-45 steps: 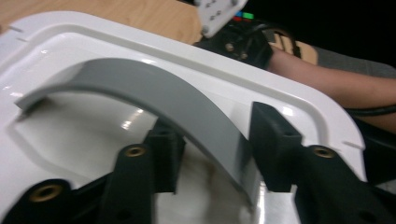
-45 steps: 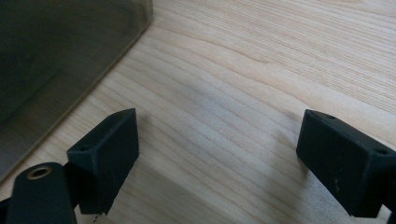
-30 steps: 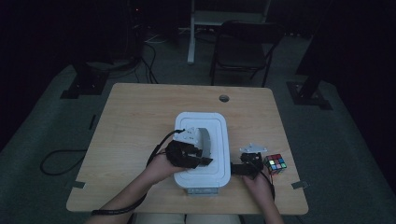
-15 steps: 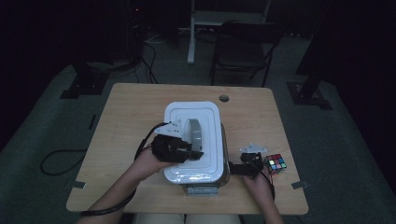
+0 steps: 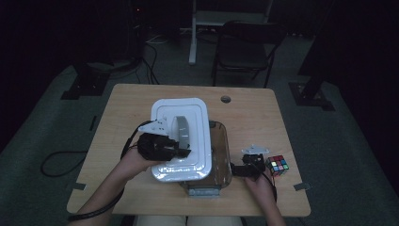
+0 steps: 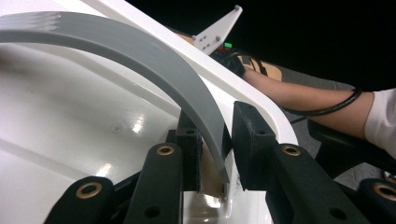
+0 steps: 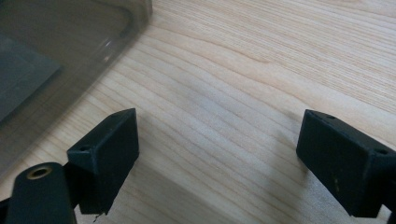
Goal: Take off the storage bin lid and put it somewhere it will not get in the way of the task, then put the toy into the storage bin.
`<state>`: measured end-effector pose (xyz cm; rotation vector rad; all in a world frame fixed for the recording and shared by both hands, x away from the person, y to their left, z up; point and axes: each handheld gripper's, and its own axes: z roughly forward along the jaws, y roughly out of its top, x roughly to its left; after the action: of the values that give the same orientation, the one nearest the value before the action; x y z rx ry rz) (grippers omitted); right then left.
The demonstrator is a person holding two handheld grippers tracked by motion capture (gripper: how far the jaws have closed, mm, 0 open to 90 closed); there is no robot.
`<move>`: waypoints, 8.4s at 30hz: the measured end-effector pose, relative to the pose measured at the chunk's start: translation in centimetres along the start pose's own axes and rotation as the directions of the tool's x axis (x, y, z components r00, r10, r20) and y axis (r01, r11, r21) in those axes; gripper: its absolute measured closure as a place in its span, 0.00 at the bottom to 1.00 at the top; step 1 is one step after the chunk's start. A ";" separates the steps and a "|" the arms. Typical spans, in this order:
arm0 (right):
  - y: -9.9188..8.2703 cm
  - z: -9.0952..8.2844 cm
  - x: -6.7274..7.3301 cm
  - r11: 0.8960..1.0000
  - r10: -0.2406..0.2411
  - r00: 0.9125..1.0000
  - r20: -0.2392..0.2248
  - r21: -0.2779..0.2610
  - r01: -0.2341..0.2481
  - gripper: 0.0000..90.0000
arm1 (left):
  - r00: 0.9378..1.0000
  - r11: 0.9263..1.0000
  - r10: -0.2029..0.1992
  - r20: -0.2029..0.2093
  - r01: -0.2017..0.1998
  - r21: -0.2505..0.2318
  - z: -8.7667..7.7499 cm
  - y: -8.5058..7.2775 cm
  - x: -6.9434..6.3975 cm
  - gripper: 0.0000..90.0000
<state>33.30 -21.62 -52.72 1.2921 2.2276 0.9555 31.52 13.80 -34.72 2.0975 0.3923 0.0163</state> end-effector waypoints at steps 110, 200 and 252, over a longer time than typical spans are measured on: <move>0.0 0.0 0.0 1.000 0.001 1.000 0.000 0.001 -0.001 0.14 | 0.715 0.946 -0.281 -0.640 0.318 -0.060 -3.5 -17.9 7.9 0.01; 2.4 -7.5 -0.9 0.995 0.048 0.994 0.096 -0.090 -0.039 0.16 | 0.395 0.812 -0.438 -0.808 0.559 -0.167 -4.3 -22.4 8.7 0.01; -4.7 -8.6 -6.6 0.983 0.176 0.965 0.195 0.018 -0.183 0.38 | 0.401 0.814 -0.437 -0.805 0.557 -0.164 -4.3 -22.4 8.8 0.01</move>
<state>28.37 -32.06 -50.15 1.5546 2.0153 0.8157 33.04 30.66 -52.38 1.8787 1.6478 0.6622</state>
